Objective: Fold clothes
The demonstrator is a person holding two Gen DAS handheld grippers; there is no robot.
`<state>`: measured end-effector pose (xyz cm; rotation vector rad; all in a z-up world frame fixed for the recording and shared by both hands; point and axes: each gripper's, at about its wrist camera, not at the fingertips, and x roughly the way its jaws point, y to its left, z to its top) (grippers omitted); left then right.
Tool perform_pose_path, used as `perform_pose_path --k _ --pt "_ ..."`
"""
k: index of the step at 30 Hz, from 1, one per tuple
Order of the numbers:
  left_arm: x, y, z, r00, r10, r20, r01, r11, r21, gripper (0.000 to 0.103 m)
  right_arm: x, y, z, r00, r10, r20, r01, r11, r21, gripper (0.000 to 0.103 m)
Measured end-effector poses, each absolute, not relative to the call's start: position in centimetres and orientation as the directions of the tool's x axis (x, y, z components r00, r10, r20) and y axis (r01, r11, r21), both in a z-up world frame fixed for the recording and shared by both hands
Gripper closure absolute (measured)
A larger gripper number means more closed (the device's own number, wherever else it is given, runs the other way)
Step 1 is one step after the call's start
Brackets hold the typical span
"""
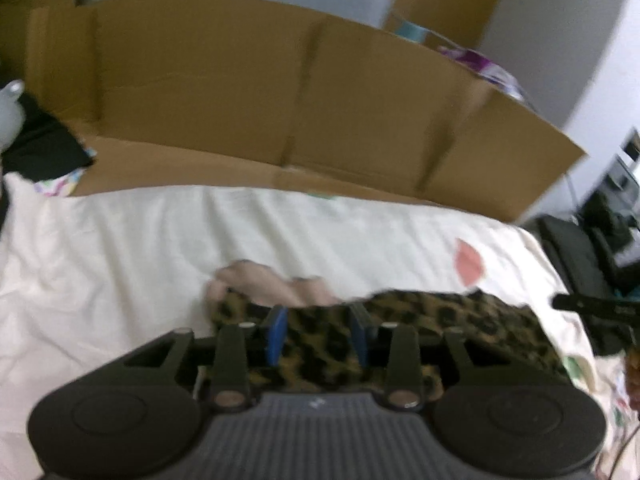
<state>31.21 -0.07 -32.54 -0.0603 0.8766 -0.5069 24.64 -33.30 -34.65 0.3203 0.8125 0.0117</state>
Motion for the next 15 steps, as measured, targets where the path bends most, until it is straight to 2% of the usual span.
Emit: perform_pose_path --k 15 --pt "28.0 -7.5 -33.3 0.452 -0.521 -0.724 0.538 0.807 -0.245 0.068 23.7 -26.2 -35.2 0.687 0.235 -0.688 -0.040 0.957 0.288 0.063"
